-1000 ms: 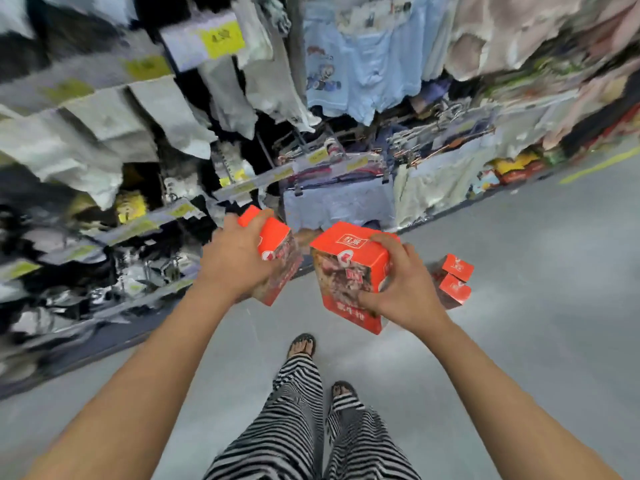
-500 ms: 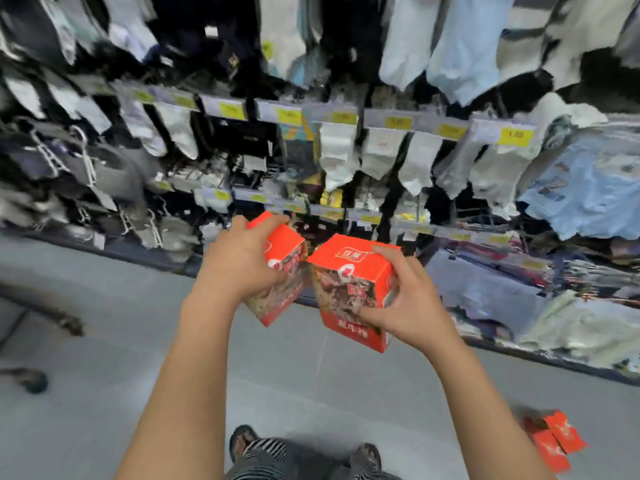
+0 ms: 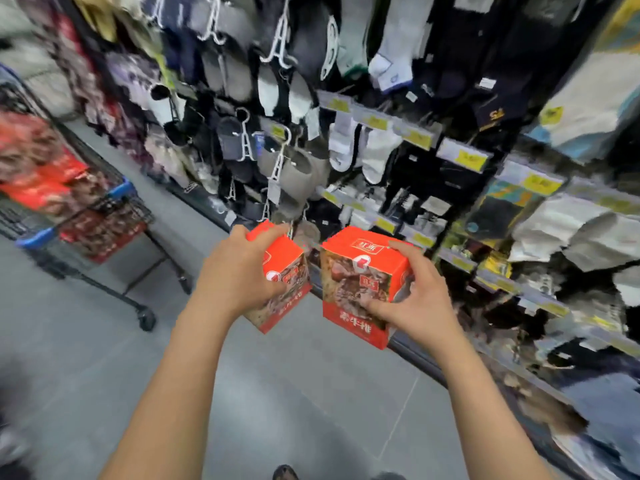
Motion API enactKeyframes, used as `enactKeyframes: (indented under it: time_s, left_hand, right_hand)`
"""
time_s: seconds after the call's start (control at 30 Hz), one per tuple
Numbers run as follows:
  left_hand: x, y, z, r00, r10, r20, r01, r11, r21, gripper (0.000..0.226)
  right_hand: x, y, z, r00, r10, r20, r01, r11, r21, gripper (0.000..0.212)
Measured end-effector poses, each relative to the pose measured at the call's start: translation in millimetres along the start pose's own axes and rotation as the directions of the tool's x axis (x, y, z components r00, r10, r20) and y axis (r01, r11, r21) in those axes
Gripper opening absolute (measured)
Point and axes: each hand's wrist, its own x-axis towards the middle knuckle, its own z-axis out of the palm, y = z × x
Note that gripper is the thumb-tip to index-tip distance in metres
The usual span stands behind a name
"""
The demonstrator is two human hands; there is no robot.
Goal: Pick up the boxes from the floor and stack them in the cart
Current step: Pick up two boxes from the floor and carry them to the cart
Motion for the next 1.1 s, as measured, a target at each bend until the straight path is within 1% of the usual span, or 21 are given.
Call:
enactKeyframes:
  time_s: [0.13, 0.23, 0.37, 0.47, 0.53, 0.7, 0.83, 0.97, 1.1]
  left_hand:
    - [12, -76, -27, 0.993, -0.116, -0.03, 0.117, 0.993, 0.035, 0.089]
    - [24, -122, -37, 0.98, -0.192, -0.059, 0.194, 0.98, 0.037, 0.091]
    - [49, -178, -38, 0.954, -0.294, -0.058, 0.294, 0.956, -0.013, 0.094]
    - [78, -217, -37, 0.938, -0.344, -0.044, 0.342, 0.939, -0.039, 0.1]
    - [102, -240, -40, 0.924, -0.38, -0.044, 0.378, 0.925, -0.052, 0.104]
    - [166, -299, -61, 0.88, -0.471, -0.063, 0.465, 0.881, -0.086, 0.11]
    - [207, -342, -76, 0.825, -0.552, -0.12, 0.538, 0.833, -0.131, 0.113]
    - [229, -385, -84, 0.795, -0.591, -0.139, 0.578, 0.807, -0.124, 0.112]
    - [248, -435, -90, 0.772, -0.616, -0.155, 0.608, 0.787, -0.099, 0.11]
  right_hand:
    - [44, -35, 63, 0.997, -0.047, 0.064, 0.043, 0.998, 0.052, 0.08]
    - [79, -57, 103, 0.99, -0.097, 0.106, 0.091, 0.994, 0.053, 0.079]
    - [128, -72, 156, 0.975, -0.131, 0.181, 0.115, 0.989, 0.093, 0.078]
    - [176, -78, 199, 0.962, -0.163, 0.22, 0.131, 0.979, 0.155, 0.081]
    - [213, -84, 227, 0.95, -0.191, 0.245, 0.153, 0.975, 0.163, 0.082]
    - [312, -110, 294, 0.896, -0.255, 0.364, 0.19, 0.96, 0.205, 0.084]
    - [380, -139, 345, 0.852, -0.298, 0.431, 0.221, 0.95, 0.22, 0.085]
    - [424, -157, 398, 0.804, -0.336, 0.491, 0.226, 0.936, 0.27, 0.087]
    - [456, -176, 453, 0.779, -0.346, 0.523, 0.228, 0.933, 0.277, 0.085]
